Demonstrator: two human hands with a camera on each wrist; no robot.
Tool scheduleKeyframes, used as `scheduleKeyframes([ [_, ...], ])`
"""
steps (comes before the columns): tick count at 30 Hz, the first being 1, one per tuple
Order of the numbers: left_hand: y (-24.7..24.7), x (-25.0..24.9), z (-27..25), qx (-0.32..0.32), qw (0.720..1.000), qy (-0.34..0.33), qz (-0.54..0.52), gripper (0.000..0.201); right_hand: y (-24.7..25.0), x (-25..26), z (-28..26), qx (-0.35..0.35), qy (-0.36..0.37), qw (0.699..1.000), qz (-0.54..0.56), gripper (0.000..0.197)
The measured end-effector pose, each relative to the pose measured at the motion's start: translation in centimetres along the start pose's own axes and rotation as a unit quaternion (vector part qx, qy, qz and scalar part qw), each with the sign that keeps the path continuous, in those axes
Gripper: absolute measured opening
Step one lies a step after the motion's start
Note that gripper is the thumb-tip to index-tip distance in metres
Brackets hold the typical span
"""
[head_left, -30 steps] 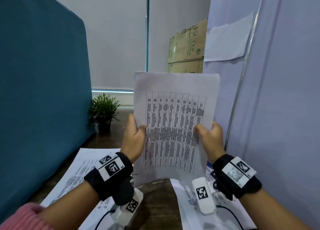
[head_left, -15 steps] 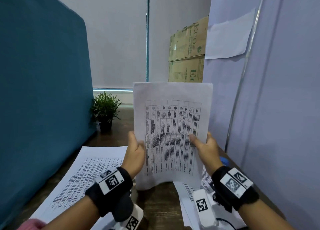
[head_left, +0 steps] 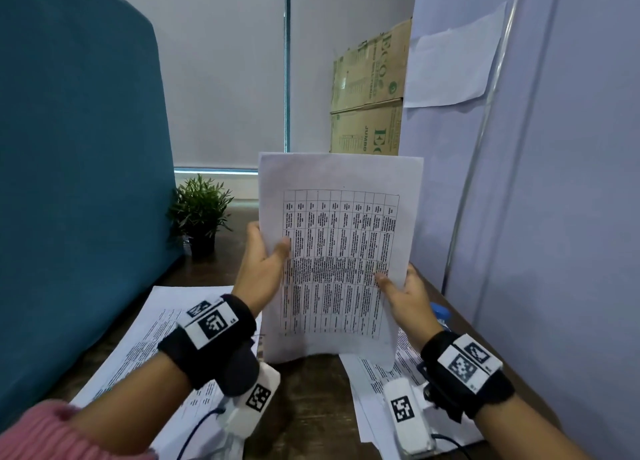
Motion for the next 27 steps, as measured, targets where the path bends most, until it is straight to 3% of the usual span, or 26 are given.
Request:
scheduleKeyframes([
  [3,0.1,-0.3,0.7,-0.019,1.0,-0.019,-0.004,0.017,0.2,0.3,-0.1,0.005,0.007,1.0,0.0,0.035],
  [6,0.3,0.0,0.9,-0.029,0.999,-0.041,-0.008,0.023,1.3,0.5,0.6,0.093,0.007,0.991,-0.101,0.037],
  [8,0.6,0.1,1.0,-0.026,0.998,-0.051,-0.006,0.024,3.1,0.0,2.2,0.148,-0.023,0.96,-0.237,0.033],
  [12,0.8,0.3,1.2,-0.009,0.998,-0.064,-0.009,0.025,7.8,-1.1,6.3,0.033,-0.074,0.897,-0.436,0.023],
  [15,0.8,0.7,1.3,-0.003,0.997,-0.069,-0.013,0.026,8.4,-2.8,8.3,0.051,-0.109,0.839,-0.53,0.026],
  [19,0.8,0.7,1.3,-0.005,0.996,-0.077,-0.031,0.025,7.3,-6.2,9.7,0.132,-0.151,0.786,-0.584,0.033],
  [27,0.9,1.0,1.4,-0.008,0.997,-0.064,-0.051,0.017,6.2,-9.3,9.9,0.155,-0.147,0.764,-0.608,0.024],
])
Point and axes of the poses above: each hand's wrist, its own z-axis towards the middle knuckle, its own y-axis out of the back of the hand, x = y × z, the point moved 4 cm from there along z, towards the middle knuckle, and after that the axes turned 1 degree about x, right-handed, at the moved point
